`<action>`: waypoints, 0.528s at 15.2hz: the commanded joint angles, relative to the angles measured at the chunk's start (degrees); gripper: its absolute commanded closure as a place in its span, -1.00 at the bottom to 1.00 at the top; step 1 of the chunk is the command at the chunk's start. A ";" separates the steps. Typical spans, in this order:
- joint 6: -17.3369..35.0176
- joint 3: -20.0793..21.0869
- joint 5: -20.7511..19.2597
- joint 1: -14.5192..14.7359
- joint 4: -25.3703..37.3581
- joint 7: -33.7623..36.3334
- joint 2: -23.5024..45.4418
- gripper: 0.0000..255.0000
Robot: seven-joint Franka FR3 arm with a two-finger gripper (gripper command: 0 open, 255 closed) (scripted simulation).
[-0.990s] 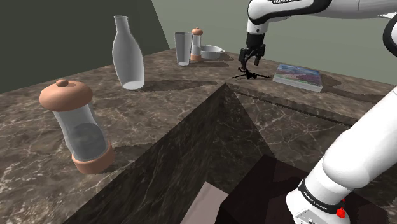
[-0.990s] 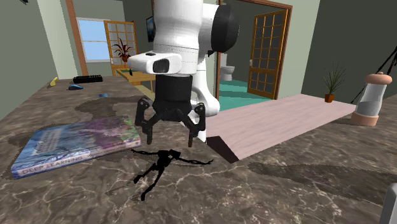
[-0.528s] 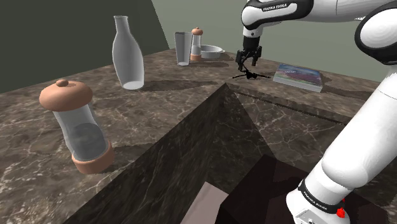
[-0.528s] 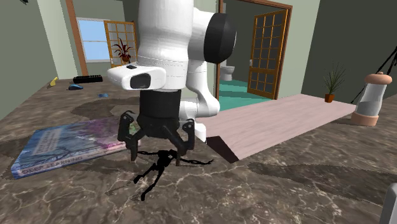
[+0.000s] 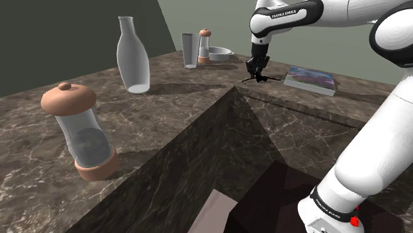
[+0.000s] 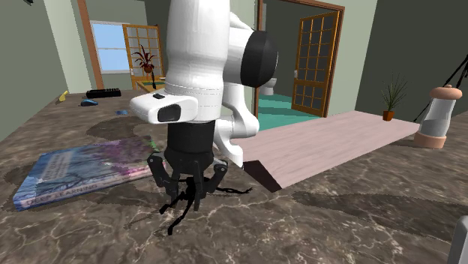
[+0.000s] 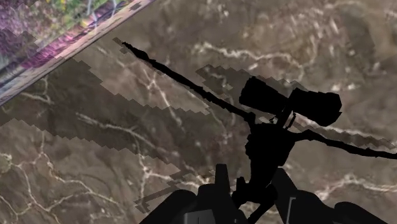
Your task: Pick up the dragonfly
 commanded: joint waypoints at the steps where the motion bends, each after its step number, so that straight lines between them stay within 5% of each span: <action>1: 0.03 -0.06 -0.04 -0.05 -0.07 0.01 0.07 1.00; 8: -0.67 -0.08 -0.02 -0.09 0.66 -0.17 0.09 1.00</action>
